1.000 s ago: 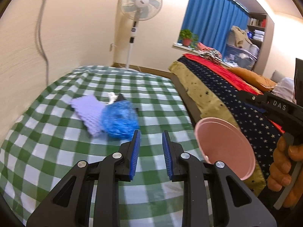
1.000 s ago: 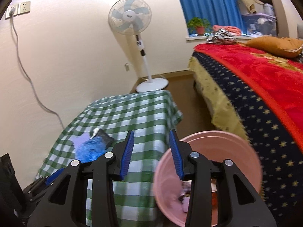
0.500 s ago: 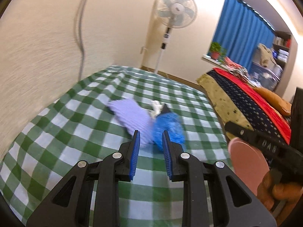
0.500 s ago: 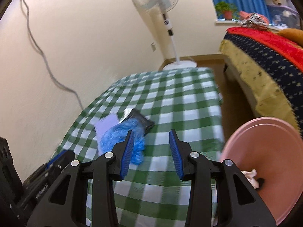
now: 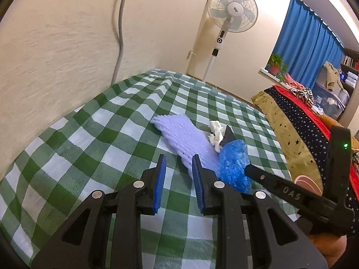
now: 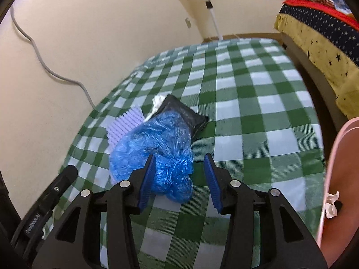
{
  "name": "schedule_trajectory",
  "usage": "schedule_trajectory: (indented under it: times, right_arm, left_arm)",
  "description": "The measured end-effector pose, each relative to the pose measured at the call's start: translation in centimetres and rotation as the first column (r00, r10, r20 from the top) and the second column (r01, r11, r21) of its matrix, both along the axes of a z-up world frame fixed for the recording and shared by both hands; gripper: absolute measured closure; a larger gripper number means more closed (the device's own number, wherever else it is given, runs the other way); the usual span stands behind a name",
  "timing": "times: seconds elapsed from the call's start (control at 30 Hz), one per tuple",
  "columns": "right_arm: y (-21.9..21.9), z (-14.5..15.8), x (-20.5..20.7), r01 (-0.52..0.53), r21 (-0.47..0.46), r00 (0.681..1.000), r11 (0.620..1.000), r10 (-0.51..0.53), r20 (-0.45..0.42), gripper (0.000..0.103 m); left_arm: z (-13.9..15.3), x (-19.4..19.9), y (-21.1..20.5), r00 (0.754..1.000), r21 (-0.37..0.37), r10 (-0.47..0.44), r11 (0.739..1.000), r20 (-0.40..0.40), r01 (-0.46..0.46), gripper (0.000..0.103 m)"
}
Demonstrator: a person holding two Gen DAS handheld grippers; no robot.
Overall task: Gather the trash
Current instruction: 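Grasp the blue plastic bag with the right tool while the left tool grasps the lavender foam net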
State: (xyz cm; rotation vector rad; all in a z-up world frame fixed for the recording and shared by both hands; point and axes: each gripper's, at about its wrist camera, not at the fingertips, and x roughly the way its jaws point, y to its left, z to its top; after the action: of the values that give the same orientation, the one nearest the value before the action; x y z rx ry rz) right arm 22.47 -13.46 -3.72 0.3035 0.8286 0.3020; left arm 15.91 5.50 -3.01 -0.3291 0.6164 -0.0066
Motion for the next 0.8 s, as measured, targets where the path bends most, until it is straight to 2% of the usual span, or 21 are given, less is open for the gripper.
schedule_trajectory:
  times: [0.03, 0.1, 0.13, 0.17, 0.23, 0.37, 0.47, 0.6, 0.8]
  right_arm:
    - [0.1, -0.2, 0.2, -0.005, 0.000, 1.000, 1.000, 0.005, -0.008, 0.058]
    - [0.4, -0.5, 0.4, -0.029, 0.003, 0.999, 1.000, 0.029, -0.022, 0.067]
    - [0.7, -0.6, 0.4, -0.043, -0.006, 0.999, 0.999, 0.043, -0.024, 0.089]
    - [0.9, -0.5, 0.4, -0.057, -0.019, 0.998, 0.998, 0.057, -0.023, 0.098]
    - [1.0, 0.0, 0.0, -0.061, -0.025, 0.998, 0.998, 0.061, 0.002, 0.098]
    - [-0.4, 1.5, -0.5, -0.003, -0.014, 0.999, 1.000, 0.004, 0.054, 0.098]
    - [-1.5, 1.7, -0.6, 0.045, -0.026, 0.997, 0.999, -0.043, 0.066, 0.098]
    - [-2.8, 1.4, -0.5, 0.074, -0.012, 0.996, 0.997, -0.073, 0.050, 0.098]
    - [-3.0, 1.5, -0.6, 0.079, -0.020, 0.995, 0.997, -0.077, 0.055, 0.098]
  left_arm:
    - [-0.1, 0.2, 0.1, 1.000, -0.002, 0.001, 1.000, -0.003, -0.001, 0.079]
    - [-0.4, 0.7, 0.2, 1.000, -0.011, 0.006, 1.000, -0.014, -0.006, 0.079]
    - [-0.5, 0.8, 0.3, 1.000, -0.013, 0.007, 1.000, -0.018, -0.007, 0.079]
    - [-0.6, 1.0, 0.3, 1.000, -0.017, 0.007, 1.000, -0.022, -0.008, 0.079]
    - [-1.0, 1.6, 0.3, 0.999, -0.037, -0.004, 0.999, -0.040, 0.003, 0.079]
    - [-1.7, 2.8, -0.5, 0.995, -0.073, -0.056, 0.996, -0.083, 0.050, 0.078]
    - [-2.2, 3.3, -1.0, 0.992, -0.083, -0.072, 0.994, -0.104, 0.064, 0.064]
    - [-3.2, 4.0, -1.4, 0.985, -0.097, -0.081, 0.993, -0.153, 0.066, 0.064]
    - [-3.5, 4.6, -2.3, 0.978, -0.095, -0.111, 0.991, -0.176, 0.095, 0.064]
